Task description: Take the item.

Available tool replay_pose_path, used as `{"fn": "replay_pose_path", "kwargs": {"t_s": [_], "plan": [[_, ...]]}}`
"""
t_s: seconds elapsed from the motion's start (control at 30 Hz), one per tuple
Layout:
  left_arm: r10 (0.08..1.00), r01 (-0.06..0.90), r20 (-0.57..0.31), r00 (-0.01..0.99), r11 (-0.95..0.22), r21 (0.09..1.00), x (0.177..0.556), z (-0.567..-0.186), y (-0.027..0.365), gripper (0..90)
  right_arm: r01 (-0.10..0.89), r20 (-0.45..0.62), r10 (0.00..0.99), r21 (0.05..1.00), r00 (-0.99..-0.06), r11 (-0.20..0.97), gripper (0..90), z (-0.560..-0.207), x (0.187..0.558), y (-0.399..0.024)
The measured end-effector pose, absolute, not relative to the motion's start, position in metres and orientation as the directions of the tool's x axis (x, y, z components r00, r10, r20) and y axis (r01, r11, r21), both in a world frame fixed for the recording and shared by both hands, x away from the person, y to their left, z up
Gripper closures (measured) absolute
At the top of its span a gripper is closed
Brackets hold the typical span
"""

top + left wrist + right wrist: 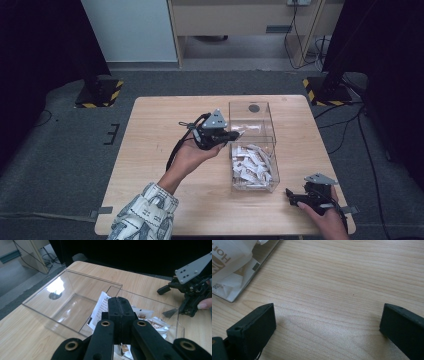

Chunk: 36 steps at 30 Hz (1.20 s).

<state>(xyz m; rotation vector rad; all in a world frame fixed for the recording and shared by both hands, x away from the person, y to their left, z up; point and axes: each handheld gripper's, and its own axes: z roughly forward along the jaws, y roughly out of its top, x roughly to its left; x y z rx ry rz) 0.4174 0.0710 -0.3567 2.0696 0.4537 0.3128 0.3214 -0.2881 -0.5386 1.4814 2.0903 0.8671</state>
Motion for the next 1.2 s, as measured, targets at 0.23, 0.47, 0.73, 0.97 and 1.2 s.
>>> {"fn": "replay_pose_path", "kwargs": {"t_s": [0.23,0.47,0.73,0.97,1.2], "plan": [[0.457,0.193,0.051,0.888,-0.470,0.861,0.419,-0.355,0.084,89.6,0.672,0.009,0.943,0.704,-0.334,0.231,0.8,-0.539,0.321,-0.288],[0.474,0.198,0.045,0.879,-0.450,0.871,0.421,-0.353,0.095,89.6,0.671,0.008,0.944,0.705,-0.331,0.229,0.8,-0.539,0.321,-0.288],[0.486,0.201,0.050,0.873,-0.451,0.869,0.424,-0.354,0.109,89.6,0.671,0.008,0.943,0.704,-0.333,0.231,0.8,-0.539,0.321,-0.288],[0.498,0.212,0.044,0.866,-0.445,0.870,0.427,-0.359,0.120,89.6,0.671,0.008,0.943,0.704,-0.334,0.232,0.8,-0.539,0.321,-0.288],[0.507,0.218,0.042,0.861,-0.442,0.870,0.428,-0.364,0.125,89.6,0.672,0.008,0.943,0.704,-0.332,0.230,0.9,-0.539,0.321,-0.288]]}}
